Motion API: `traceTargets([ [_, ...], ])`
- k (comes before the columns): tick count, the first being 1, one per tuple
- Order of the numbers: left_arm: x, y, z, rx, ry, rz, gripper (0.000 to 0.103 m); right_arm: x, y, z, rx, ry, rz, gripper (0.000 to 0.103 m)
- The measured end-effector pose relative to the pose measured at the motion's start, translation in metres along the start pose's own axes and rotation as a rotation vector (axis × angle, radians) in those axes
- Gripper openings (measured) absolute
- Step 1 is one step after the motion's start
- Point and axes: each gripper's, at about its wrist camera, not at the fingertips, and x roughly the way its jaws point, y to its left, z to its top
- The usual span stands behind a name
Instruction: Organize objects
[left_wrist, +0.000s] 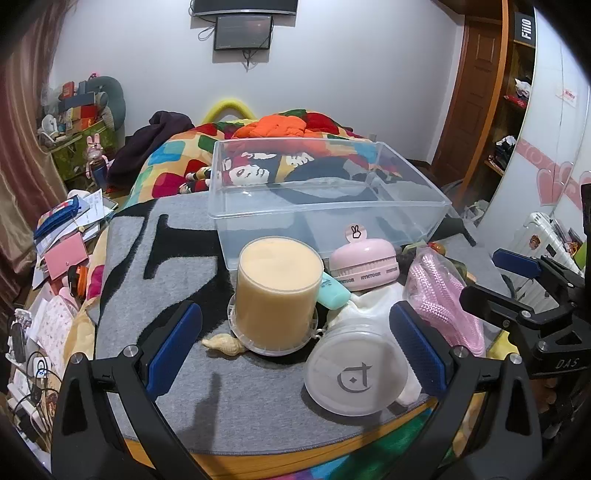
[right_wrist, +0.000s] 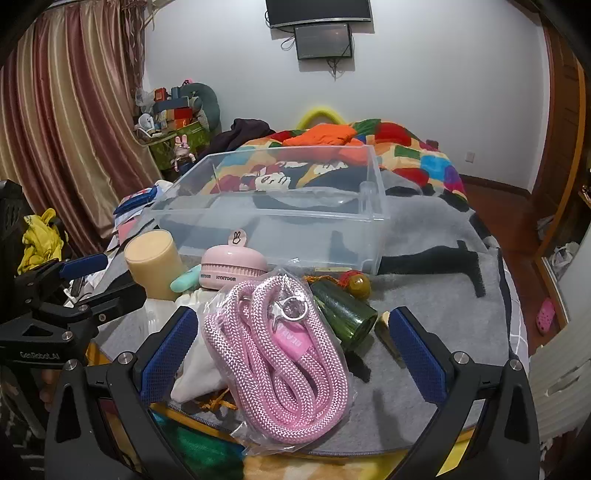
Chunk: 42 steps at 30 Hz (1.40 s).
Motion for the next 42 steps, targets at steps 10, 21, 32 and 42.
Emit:
traceTargets([
  [10,-0.0005,0.0009,0.0005,0.0,0.0,0.003,0.103,-0.0011,0.0022,0.0001,0.003,0.003,0.006,0.103],
  [21,-0.0013,0.0007,0.0001,-0.001,0.001,-0.001,0.103,-0.0022,0.0057,0.0007,0.005,0.004,0.008,0.103],
  [32,-0.0015,-0.0011,-0.0013,-0.004,0.005,-0.009,0.103,-0.0025,0.0054,-0.0005,0.002,0.006,0.006,0.103],
  [42,-0.0019,-0.0001,-0.0009,-0.012,0.009,-0.007,0.103,-0.0033,0.0065,-0.0009,0.006,0.008,0.012,0.103],
])
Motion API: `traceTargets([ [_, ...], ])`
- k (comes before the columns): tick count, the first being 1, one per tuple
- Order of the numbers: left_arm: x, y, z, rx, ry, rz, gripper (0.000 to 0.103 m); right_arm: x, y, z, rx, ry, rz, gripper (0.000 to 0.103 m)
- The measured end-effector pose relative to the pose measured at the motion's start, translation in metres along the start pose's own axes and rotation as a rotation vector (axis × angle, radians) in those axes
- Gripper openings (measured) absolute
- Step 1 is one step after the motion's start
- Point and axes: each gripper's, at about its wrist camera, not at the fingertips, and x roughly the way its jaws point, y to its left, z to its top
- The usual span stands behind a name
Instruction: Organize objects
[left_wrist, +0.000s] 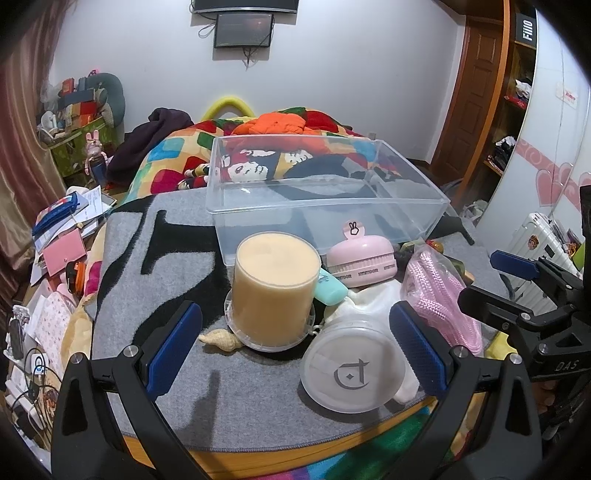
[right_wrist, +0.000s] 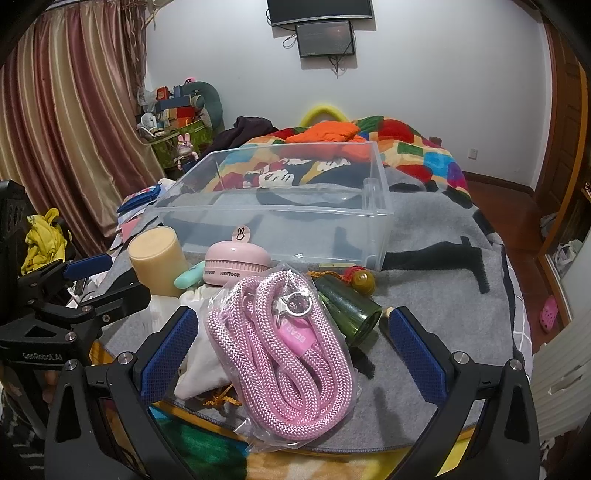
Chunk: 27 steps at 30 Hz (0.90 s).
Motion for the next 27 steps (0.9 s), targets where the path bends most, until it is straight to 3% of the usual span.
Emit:
traceTargets([
  [27,0.0062,0.0062,-0.0043,-0.028,0.014,-0.005,0.103,0.0051,-0.0026,-0.007,0.017,0.01,-0.004,0.103],
])
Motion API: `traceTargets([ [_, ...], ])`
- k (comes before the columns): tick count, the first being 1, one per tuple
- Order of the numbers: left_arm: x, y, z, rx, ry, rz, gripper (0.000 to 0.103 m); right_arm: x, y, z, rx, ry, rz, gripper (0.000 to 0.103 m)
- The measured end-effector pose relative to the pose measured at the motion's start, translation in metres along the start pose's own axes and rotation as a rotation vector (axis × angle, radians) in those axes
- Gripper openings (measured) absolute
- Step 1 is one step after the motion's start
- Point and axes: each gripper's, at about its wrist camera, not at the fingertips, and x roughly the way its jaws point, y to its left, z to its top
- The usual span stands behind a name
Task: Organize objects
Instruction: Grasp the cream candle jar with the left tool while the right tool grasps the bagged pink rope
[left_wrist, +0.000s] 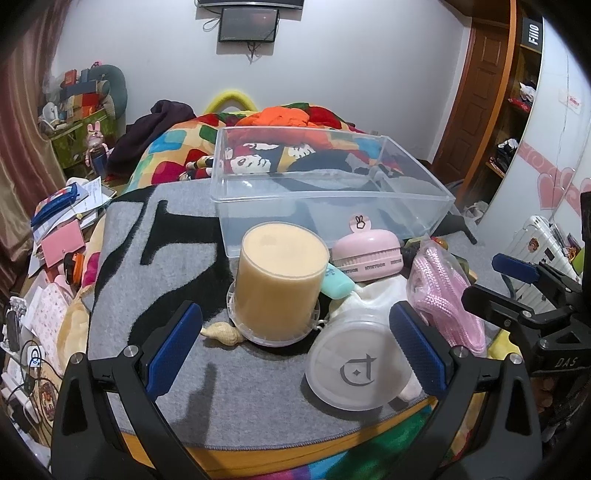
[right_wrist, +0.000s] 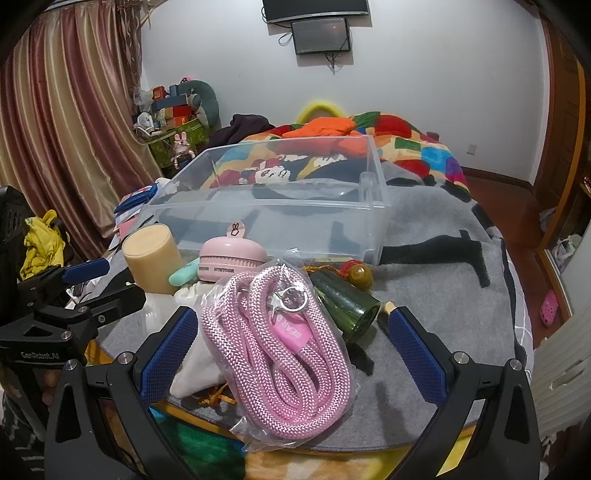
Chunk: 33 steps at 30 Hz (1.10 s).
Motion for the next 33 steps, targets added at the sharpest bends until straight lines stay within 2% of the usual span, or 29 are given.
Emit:
traceTargets([
  [12,0.018,0.016,0.015,-0.026,-0.002,0.051,0.102,0.007,-0.008,-0.002,0.002,0.014,0.014,0.103],
  [14,0.024,0.017,0.016,-0.025,0.01,0.056,0.095,0.01,-0.01,-0.004,0.004,0.025,0.026,0.102],
  [15,0.027,0.018,0.016,-0.024,0.021,0.057,0.085,0.011,-0.011,-0.005,0.004,0.031,0.035,0.102],
  [16,0.031,0.019,0.016,-0.023,0.037,0.043,0.081,0.011,-0.011,-0.007,0.003,0.034,0.044,0.102],
  [21,0.037,0.018,0.014,-0.027,0.044,0.049,0.08,0.013,-0.011,-0.01,-0.011,0.04,0.073,0.101],
  [26,0.037,0.015,0.016,-0.013,0.027,0.072,0.079,0.017,-0.009,-0.011,-0.015,0.062,0.124,0.093],
  [33,0.04,0.009,0.017,0.007,0.024,0.06,0.062,0.025,-0.005,-0.012,-0.035,0.085,0.14,0.088],
])
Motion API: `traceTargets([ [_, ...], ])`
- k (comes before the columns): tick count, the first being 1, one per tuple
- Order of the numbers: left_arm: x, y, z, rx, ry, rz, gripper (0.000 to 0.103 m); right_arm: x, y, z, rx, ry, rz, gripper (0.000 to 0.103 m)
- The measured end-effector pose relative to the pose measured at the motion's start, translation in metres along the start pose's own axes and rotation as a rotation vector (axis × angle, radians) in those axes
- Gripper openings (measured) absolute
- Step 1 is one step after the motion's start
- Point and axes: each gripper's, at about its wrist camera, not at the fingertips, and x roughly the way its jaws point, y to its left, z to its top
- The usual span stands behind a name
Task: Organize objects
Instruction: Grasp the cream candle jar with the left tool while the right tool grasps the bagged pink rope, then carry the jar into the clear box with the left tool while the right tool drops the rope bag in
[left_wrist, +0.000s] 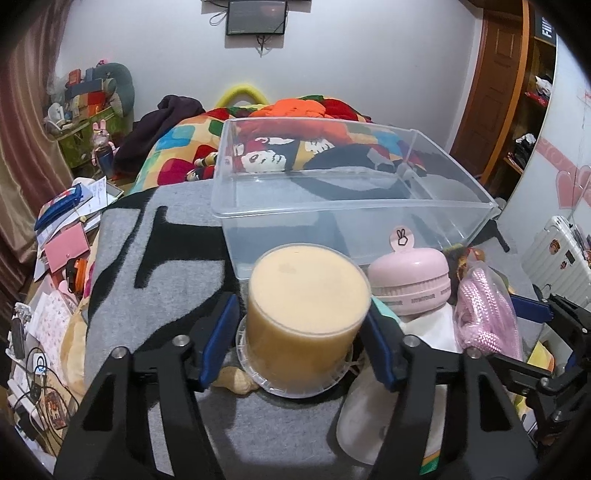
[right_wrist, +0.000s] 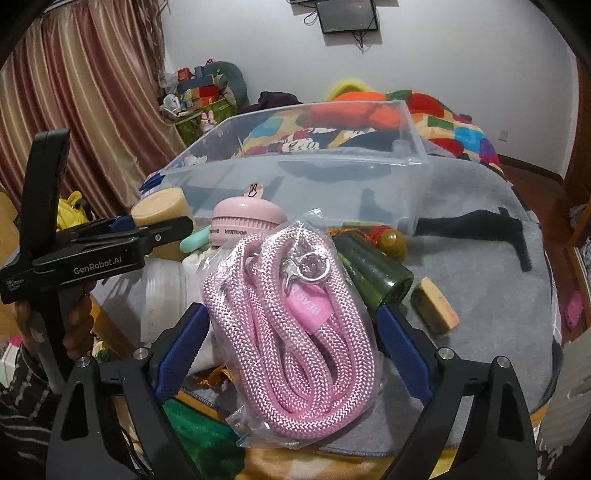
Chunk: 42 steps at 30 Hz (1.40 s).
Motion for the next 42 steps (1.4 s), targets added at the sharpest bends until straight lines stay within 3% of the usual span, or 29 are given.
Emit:
traceTargets([
  [8,-0.002,-0.004,-0.001,0.016,-0.014,0.009,0.058,0.009,-0.001,-0.001,-0.003,0.025,-0.013,0.064],
  [16,-0.008,-0.002,-0.003,0.007,-0.017,0.007,0.057,-0.003,0.001,0.0,0.008,0.013,-0.003,0.053],
  [31,-0.042,0.001,0.001,-0.005,-0.076,-0.01,0.057,-0.032,0.008,0.014,0.017,-0.07,0.042,0.05],
  [42,-0.048,0.004,0.012,-0.004,-0.088,-0.024,0.057,-0.045,0.008,0.045,-0.015,-0.137,0.045,0.05],
])
